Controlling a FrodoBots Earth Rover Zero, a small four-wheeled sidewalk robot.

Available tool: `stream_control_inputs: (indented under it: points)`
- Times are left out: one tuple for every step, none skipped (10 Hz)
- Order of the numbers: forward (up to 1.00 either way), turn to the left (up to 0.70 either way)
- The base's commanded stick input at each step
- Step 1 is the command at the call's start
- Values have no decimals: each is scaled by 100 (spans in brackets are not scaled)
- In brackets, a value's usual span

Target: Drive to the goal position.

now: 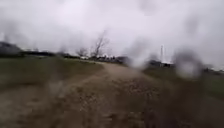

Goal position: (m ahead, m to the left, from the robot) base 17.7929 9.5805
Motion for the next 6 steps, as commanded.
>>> stream_control_inputs:
  points:
    - [100,0]
    - [100,0]
    - [100,0]
    - [100,0]
    - [100,0]
    - [100,0]
